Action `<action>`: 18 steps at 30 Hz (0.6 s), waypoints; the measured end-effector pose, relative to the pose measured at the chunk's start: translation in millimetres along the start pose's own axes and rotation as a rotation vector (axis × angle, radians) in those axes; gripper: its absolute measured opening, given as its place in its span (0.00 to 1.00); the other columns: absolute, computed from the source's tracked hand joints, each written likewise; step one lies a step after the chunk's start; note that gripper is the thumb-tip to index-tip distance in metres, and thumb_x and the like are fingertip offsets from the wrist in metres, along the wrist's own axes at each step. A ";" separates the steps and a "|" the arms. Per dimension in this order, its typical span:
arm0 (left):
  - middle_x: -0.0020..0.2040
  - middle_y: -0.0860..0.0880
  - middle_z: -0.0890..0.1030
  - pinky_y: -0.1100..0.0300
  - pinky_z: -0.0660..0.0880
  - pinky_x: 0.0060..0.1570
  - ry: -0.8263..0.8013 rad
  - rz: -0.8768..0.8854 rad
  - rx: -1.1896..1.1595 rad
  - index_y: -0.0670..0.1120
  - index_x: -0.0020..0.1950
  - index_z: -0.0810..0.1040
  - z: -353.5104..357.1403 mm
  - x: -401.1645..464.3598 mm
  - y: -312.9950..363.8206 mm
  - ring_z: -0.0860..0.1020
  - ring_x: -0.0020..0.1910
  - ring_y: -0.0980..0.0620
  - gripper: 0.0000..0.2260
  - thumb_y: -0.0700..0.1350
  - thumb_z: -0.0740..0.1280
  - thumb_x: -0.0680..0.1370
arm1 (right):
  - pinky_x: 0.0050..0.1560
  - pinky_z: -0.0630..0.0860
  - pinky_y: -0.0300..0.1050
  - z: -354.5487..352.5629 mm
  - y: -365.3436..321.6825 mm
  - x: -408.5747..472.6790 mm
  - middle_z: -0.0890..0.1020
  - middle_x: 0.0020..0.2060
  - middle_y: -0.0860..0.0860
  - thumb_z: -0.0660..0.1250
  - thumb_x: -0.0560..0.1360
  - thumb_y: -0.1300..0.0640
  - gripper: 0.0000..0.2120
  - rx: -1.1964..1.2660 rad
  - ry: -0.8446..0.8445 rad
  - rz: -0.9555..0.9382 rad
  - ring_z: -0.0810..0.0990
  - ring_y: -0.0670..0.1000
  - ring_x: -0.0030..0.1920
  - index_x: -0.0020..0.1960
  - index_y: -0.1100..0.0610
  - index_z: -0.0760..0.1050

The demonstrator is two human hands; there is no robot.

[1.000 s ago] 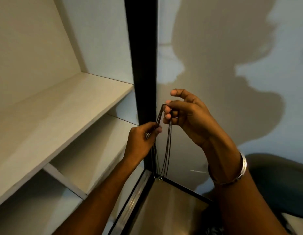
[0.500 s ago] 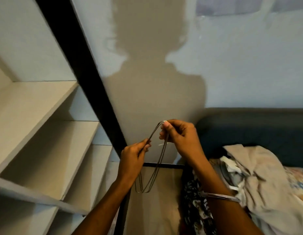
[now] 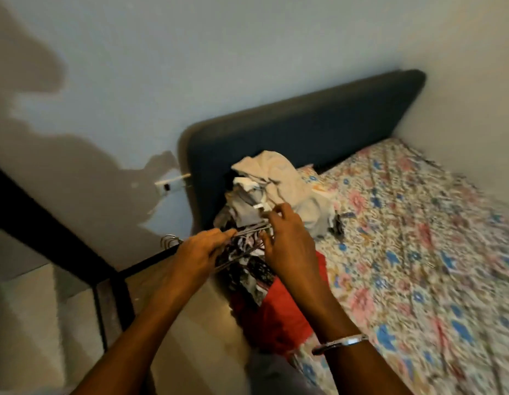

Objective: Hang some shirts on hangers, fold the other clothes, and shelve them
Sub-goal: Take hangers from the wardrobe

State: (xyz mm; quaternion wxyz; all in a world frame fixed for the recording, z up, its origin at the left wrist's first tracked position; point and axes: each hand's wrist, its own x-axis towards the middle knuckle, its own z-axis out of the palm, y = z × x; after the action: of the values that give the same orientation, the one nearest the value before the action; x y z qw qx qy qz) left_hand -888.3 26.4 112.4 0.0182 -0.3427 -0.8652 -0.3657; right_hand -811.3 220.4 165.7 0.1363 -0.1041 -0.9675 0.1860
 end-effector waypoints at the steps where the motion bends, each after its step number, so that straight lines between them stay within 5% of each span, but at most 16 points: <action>1: 0.47 0.48 0.83 0.54 0.78 0.43 -0.062 0.066 0.028 0.51 0.65 0.82 14.5 -0.6 16.9 0.80 0.44 0.47 0.17 0.51 0.59 0.81 | 0.61 0.73 0.55 -6.6 14.9 -21.5 0.74 0.63 0.48 0.71 0.74 0.52 0.15 -0.098 -0.012 0.005 0.73 0.54 0.63 0.60 0.46 0.78; 4: 0.49 0.49 0.84 0.71 0.67 0.44 -0.153 0.258 0.130 0.50 0.64 0.82 44.7 -2.4 56.7 0.78 0.45 0.53 0.17 0.43 0.62 0.78 | 0.73 0.53 0.66 -7.7 37.6 -62.6 0.82 0.48 0.47 0.71 0.74 0.53 0.05 -0.218 -0.071 -0.008 0.78 0.52 0.57 0.49 0.46 0.82; 6: 0.48 0.51 0.84 0.68 0.68 0.43 -0.184 0.380 0.176 0.51 0.62 0.82 60.9 -3.0 78.4 0.79 0.45 0.53 0.18 0.45 0.59 0.76 | 0.72 0.56 0.61 -11.0 51.4 -83.9 0.83 0.38 0.48 0.70 0.74 0.53 0.02 -0.250 -0.057 0.009 0.82 0.52 0.47 0.44 0.47 0.81; 8: 0.47 0.50 0.84 0.60 0.72 0.43 -0.127 0.514 0.280 0.49 0.60 0.83 74.0 -3.9 89.0 0.80 0.45 0.50 0.16 0.45 0.60 0.76 | 0.55 0.72 0.53 -20.3 66.7 -98.8 0.83 0.34 0.49 0.75 0.72 0.51 0.03 -0.227 -0.020 0.003 0.82 0.53 0.39 0.42 0.48 0.81; 10: 0.51 0.47 0.83 0.53 0.75 0.48 -0.015 0.599 0.358 0.46 0.59 0.82 87.2 -4.7 104.2 0.81 0.51 0.45 0.12 0.42 0.66 0.77 | 0.34 0.66 0.43 -37.1 89.2 -116.3 0.82 0.30 0.49 0.77 0.70 0.52 0.06 -0.171 0.020 0.013 0.81 0.54 0.32 0.40 0.48 0.81; 12: 0.63 0.43 0.80 0.48 0.74 0.61 0.121 0.586 0.393 0.43 0.66 0.80 103.9 -10.2 116.2 0.77 0.64 0.41 0.17 0.36 0.71 0.77 | 0.30 0.63 0.43 -51.7 119.0 -132.2 0.83 0.34 0.50 0.73 0.74 0.49 0.04 -0.076 0.042 0.039 0.81 0.55 0.35 0.42 0.49 0.81; 14: 0.72 0.40 0.71 0.44 0.69 0.68 0.230 0.516 0.425 0.43 0.75 0.71 123.9 -19.4 128.1 0.69 0.72 0.39 0.28 0.35 0.72 0.76 | 0.34 0.73 0.46 -70.5 154.4 -153.4 0.86 0.41 0.49 0.65 0.77 0.44 0.10 0.070 -0.010 0.101 0.83 0.53 0.41 0.48 0.48 0.82; 16: 0.74 0.38 0.66 0.42 0.66 0.68 0.312 0.442 0.416 0.44 0.78 0.64 147.8 -25.0 143.5 0.66 0.73 0.37 0.30 0.41 0.70 0.77 | 0.38 0.75 0.43 -94.1 196.2 -180.6 0.87 0.45 0.46 0.63 0.79 0.44 0.12 0.184 -0.061 0.155 0.83 0.46 0.43 0.52 0.47 0.83; 18: 0.69 0.38 0.73 0.44 0.64 0.69 0.259 0.298 0.299 0.43 0.77 0.66 164.9 -28.2 152.6 0.71 0.68 0.37 0.29 0.41 0.68 0.76 | 0.36 0.68 0.35 -114.5 230.2 -204.0 0.86 0.41 0.41 0.65 0.80 0.47 0.09 0.254 -0.088 0.180 0.78 0.37 0.37 0.52 0.46 0.84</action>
State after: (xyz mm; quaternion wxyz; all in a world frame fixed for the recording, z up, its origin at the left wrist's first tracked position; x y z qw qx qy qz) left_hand -738.1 192.4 78.4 0.2333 -0.4101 -0.8400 -0.2678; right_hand -550.0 416.2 132.8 0.0886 -0.1638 -0.9280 0.3226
